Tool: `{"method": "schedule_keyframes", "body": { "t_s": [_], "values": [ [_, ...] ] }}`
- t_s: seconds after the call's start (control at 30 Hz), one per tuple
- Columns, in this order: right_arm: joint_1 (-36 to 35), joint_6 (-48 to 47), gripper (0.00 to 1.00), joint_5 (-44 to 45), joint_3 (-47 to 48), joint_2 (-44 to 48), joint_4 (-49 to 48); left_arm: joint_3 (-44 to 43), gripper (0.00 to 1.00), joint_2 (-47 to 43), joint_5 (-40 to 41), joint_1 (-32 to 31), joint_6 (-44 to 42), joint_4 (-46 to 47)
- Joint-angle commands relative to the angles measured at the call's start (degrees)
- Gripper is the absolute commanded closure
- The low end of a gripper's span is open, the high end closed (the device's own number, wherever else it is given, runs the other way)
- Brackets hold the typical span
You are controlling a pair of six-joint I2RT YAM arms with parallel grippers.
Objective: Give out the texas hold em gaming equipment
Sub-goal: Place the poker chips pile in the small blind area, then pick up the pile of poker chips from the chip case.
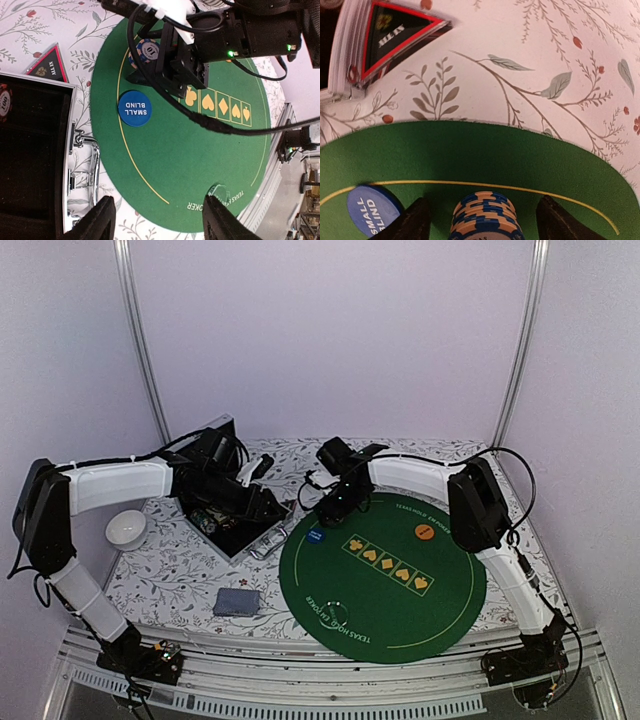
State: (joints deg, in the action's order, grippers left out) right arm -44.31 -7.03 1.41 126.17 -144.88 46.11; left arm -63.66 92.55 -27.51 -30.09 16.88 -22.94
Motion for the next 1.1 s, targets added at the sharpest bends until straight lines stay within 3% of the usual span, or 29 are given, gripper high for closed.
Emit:
{"method": "schedule_keyframes", "body": {
  "t_s": [0.0, 0.03, 0.23, 0.4, 0.57, 0.73, 0.9, 1.0, 1.07],
  "values": [
    [-1.6, 0.0, 0.09, -1.2, -1.1, -2.3, 0.8, -1.5, 0.39, -1.5, 0.4, 0.6, -1.0, -0.9],
    [-1.6, -0.1, 0.01, -1.3, -1.1, -2.0, 0.7, -1.6, 0.39, -1.6, 0.4, 0.6, -1.1, -1.0],
    [-1.6, -0.6, 0.01, -6.6, -2.9, 3.5, -2.9, -2.8, 0.39, -3.1, 3.0, 0.7, -2.8, -2.4],
    [-1.5, -1.4, 0.01, -7.9, -9.6, 15.6, -10.6, -4.4, 0.36, -5.0, 7.9, 0.6, -4.7, -4.3],
    [-0.9, -2.1, 0.01, -4.6, -16.6, 24.3, -14.8, -6.1, 0.28, -5.4, 18.2, 0.8, -6.5, -9.1],
    [-0.8, -2.6, 0.01, -0.8, -24.0, 30.4, -16.6, -8.1, 0.23, -1.9, 35.5, 0.9, -7.0, -14.4],
    [-0.8, -1.6, 0.01, -1.9, -31.8, 34.6, -19.3, -10.2, 0.41, 2.5, 45.1, 1.3, -4.9, -21.7],
    [-0.8, -1.1, 0.01, -1.1, -34.9, 35.7, -20.3, -9.7, 0.56, 4.5, 46.2, 2.5, -4.0, -22.2],
    [-0.8, -0.8, 0.01, -1.1, -36.0, 35.8, -20.4, -9.5, 0.58, 6.4, 48.0, 2.7, -3.2, -22.4]
  ]
}}
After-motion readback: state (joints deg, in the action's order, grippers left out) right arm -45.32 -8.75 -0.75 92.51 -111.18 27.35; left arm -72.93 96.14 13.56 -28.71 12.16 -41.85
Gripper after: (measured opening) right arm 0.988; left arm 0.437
